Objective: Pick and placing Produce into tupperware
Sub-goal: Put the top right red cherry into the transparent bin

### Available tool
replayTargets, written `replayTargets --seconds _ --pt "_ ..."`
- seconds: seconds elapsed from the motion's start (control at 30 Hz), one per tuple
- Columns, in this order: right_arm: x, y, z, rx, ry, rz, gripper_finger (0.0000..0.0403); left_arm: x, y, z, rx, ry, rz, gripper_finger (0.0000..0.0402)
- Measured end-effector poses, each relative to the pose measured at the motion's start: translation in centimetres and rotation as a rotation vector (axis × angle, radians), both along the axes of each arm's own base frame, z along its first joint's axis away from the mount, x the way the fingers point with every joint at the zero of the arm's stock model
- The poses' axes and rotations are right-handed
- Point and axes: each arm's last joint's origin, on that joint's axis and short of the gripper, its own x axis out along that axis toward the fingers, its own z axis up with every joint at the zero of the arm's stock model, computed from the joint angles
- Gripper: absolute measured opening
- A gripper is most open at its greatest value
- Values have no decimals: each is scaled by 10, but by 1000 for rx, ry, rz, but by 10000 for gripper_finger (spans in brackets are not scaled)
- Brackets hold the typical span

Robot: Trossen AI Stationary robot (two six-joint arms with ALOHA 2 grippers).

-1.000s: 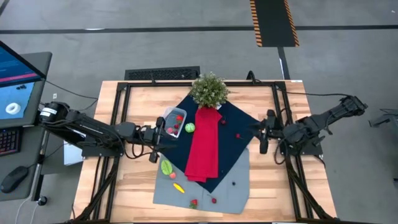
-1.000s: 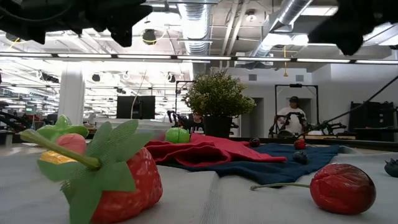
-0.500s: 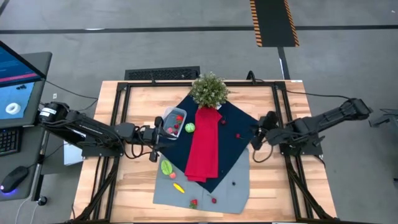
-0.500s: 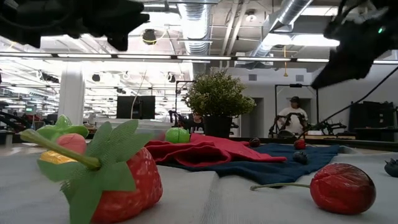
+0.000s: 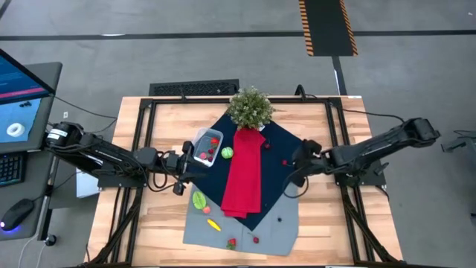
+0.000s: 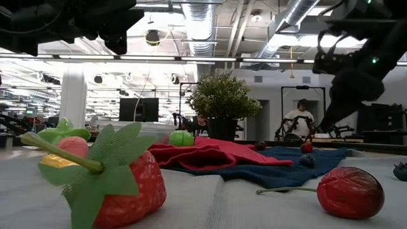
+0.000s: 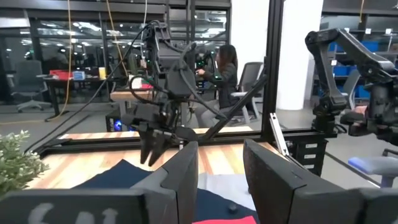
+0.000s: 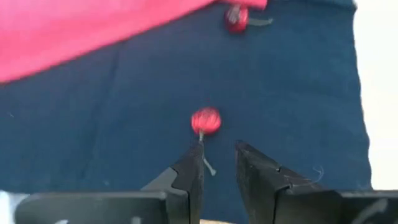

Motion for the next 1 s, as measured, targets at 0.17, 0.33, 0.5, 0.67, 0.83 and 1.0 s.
replayTargets --seconds 0.17,0.33,0.5,0.67,0.83,1.0 --pt "2 2 -7 15 58 60 105 0 0 0 -9 2 -2 117" --pt "6 3 -6 23 40 102 101 0 0 0 -15 6 -4 117" --pt "11 4 -3 9 2 170 102 0 0 0 -22 7 -5 117" --pt "12 -2 -3 1 11 168 102 0 0 0 -26 8 -6 117" --pt "13 -10 -5 -1 13 162 102 0 0 0 -27 8 -6 117" --pt "8 -13 -13 6 29 152 102 0 0 0 -27 8 -6 117"
